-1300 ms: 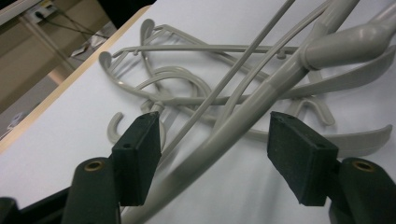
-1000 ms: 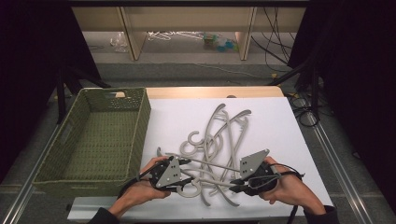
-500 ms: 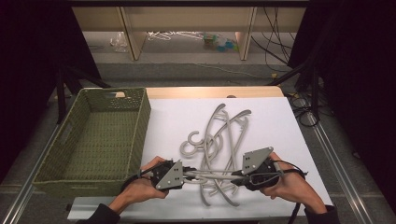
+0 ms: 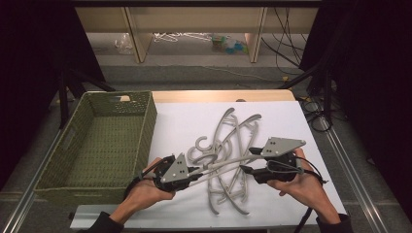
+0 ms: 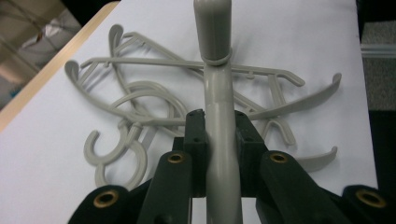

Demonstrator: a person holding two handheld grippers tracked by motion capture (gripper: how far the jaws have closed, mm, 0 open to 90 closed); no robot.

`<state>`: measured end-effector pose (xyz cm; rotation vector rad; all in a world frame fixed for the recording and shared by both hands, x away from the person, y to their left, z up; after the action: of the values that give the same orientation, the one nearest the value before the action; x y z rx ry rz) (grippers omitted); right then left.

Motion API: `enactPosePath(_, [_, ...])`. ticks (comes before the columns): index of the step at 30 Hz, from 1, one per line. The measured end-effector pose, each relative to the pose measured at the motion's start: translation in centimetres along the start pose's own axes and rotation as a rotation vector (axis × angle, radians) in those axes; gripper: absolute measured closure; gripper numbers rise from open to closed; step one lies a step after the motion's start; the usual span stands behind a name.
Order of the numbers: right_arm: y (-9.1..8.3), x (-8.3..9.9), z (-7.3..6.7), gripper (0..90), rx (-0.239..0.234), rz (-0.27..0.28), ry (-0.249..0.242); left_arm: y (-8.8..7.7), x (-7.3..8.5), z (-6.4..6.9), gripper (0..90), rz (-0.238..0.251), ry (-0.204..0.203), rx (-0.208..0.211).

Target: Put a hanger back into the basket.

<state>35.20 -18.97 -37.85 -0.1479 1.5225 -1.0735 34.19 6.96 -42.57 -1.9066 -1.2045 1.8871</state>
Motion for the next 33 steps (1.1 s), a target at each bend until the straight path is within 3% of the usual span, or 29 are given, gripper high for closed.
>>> enactPosePath(1, [-0.2,0.0,-0.1,37.8,-0.004,0.008,0.026,-0.2,-0.1,-0.2,78.9,0.000,-0.027,-0.003])
enactPosePath(2, [-0.3,0.0,-0.2,37.3,-0.007,0.012,0.031,-0.2,-0.1,-0.2,78.9,0.000,-0.027,-0.003])
enactPosePath(3, [-0.4,0.0,-0.5,37.1,-0.011,0.011,0.038,-0.6,0.0,-0.7,78.9,-0.011,-0.115,0.017])
enactPosePath(4, [-0.4,0.2,-0.8,37.1,-0.010,0.014,0.040,-0.6,0.0,-0.7,78.9,-0.011,-0.115,0.017])
enactPosePath(5, [-0.4,0.4,-1.2,37.1,-0.024,0.014,0.038,-0.8,0.3,-1.3,78.9,-0.029,-0.150,0.007])
enactPosePath(7, [-0.2,0.7,-1.6,37.1,-0.034,0.010,0.039,-1.0,0.5,-1.6,78.9,-0.053,-0.148,0.008])
enactPosePath(9, [0.2,1.7,-2.5,37.1,-0.060,-0.020,0.048,-1.4,0.6,-2.2,78.9,-0.047,-0.236,0.022])
enactPosePath(10, [0.4,2.1,-2.9,37.1,-0.071,-0.029,0.044,-1.6,0.6,-2.3,78.9,-0.051,-0.248,0.026])
enactPosePath(16, [0.9,2.9,-3.5,37.2,-0.095,-0.051,0.041,-3.6,-0.6,-2.7,78.9,-0.040,-0.259,0.012])
enactPosePath(20, [1.3,3.5,-3.8,37.2,-0.105,-0.066,0.054,-6.2,-1.8,-2.9,78.9,0.025,-0.308,0.000])
enactPosePath(21, [1.6,3.8,-4.0,37.1,-0.112,-0.073,0.059,-7.7,-2.1,-3.3,78.9,0.057,-0.316,0.010])
enactPosePath(24, [1.9,4.1,-4.0,36.9,-0.123,-0.079,0.062,-9.8,-2.1,-4.3,78.9,0.071,-0.341,-0.022])
enactPosePath(25, [1.9,4.1,-4.0,36.9,-0.123,-0.079,0.062,-9.8,-2.1,-4.3,78.9,0.071,-0.341,-0.022])
enactPosePath(29, [2.3,4.5,-4.1,36.7,-0.132,-0.089,0.069,-13.5,-1.2,-7.0,78.9,0.074,-0.361,-0.114])
enactPosePath(32, [2.4,4.6,-4.1,36.4,-0.131,-0.093,0.073,-15.3,-0.3,-8.6,78.9,0.052,-0.364,-0.176])
enactPosePath(33, [2.5,4.7,-4.1,36.3,-0.134,-0.098,0.075,-15.3,-0.3,-8.6,78.9,0.052,-0.364,-0.176])
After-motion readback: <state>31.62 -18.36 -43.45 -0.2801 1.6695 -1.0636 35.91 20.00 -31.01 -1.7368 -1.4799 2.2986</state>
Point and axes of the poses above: each handheld gripper's, and its own axes: y roughly forward along the jaws, x roughly out of its underside, z roughly to its right, the point moved 4 cm from there along y, roughly forward along the jaws, and after that the axes turned 6 degrees about -z, right-handed, at the moved point
